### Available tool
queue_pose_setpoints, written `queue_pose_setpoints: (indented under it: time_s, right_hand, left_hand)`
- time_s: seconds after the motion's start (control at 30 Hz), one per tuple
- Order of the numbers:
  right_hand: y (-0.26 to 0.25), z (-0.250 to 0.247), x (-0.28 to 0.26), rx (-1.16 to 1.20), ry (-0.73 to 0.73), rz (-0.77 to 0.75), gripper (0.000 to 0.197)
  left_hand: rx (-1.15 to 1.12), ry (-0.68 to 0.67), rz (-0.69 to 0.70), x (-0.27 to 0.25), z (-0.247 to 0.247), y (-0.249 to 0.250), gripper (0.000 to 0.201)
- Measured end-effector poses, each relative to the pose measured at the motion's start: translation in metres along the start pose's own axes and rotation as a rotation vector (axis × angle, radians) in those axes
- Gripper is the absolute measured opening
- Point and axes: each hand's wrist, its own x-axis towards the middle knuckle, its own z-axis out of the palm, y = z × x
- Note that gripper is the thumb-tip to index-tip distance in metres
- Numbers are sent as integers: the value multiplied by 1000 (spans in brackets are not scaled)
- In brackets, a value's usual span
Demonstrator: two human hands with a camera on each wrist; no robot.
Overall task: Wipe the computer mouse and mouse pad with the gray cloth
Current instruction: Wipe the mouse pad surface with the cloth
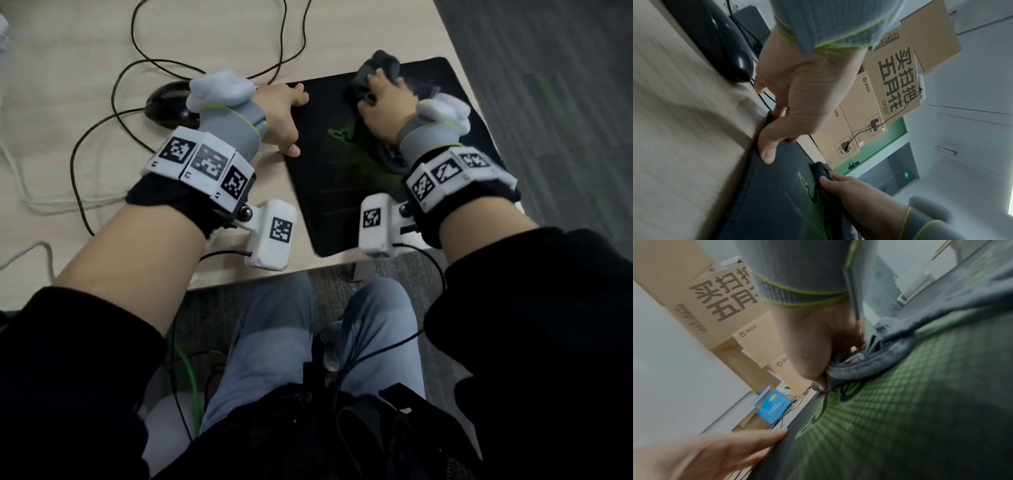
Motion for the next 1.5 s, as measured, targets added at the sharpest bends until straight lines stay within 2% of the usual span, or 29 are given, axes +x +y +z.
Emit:
queue_pose_setpoints:
  time_s: [0.1,0.17,0.23,0.3,0.37,0.47,0.57,0.63,0.77,0.83,1.0,1.07,1.17,1.23,1.3,1.5]
  right_hand:
    - [4,-6,1,-56,1,17,53]
    - [-7,-3,-7,-94,-6,-68,52]
    - [-24,6,-14,-55,-29,-197,52]
    - [-32,14,-15,-13,-48,-254,53]
    - [-25,15,-10,23,-28,-214,52]
    - [3,3,-1,50,58,-42,50]
    - [15,-6,3,36,31,24,51]
    - [6,-5,-3,-7,18,9,52]
    - [-27,13,-16,-17,-49,-201,55]
    - [-28,13,-16,0,-68,-228,55]
    - [-7,-3,-4,-8,-35,-43,54]
    - [-10,-4,-5,0,-42,-14,54]
    - [-30,1,-12,-26,-57,-139,53]
    - [-50,11,-17,-15,-84,-275,54]
    - [-60,20,-16,-4,-101,-329,55]
    - [-33,11,0,63,-6,-127,53]
  left_hand:
    - [0,-1,-8,-1,0,0,88]
    - [-11,4,-16,-1,-1,0,88]
    - [-13,10,-15,0,-1,1,88]
    - [-5,8,-11,1,0,1,89]
    - [-28,5,-16,1,1,1,89]
    - [-55,2,-26,1,3,0,88]
    - [-51,7,-33,3,2,-2,88]
    - [-44,3,-33,3,1,0,88]
    - [-65,17,-34,6,1,-2,90]
    - [-103,29,-45,10,4,-5,94]
    - [-240,145,-101,3,11,-11,122]
    - [-279,157,-105,2,12,-12,131]
    - [-341,154,-91,5,13,-15,138]
    - [-369,160,-76,3,12,-16,136]
    - [-398,166,-66,2,14,-17,134]
    - [-435,165,-87,7,20,-22,136]
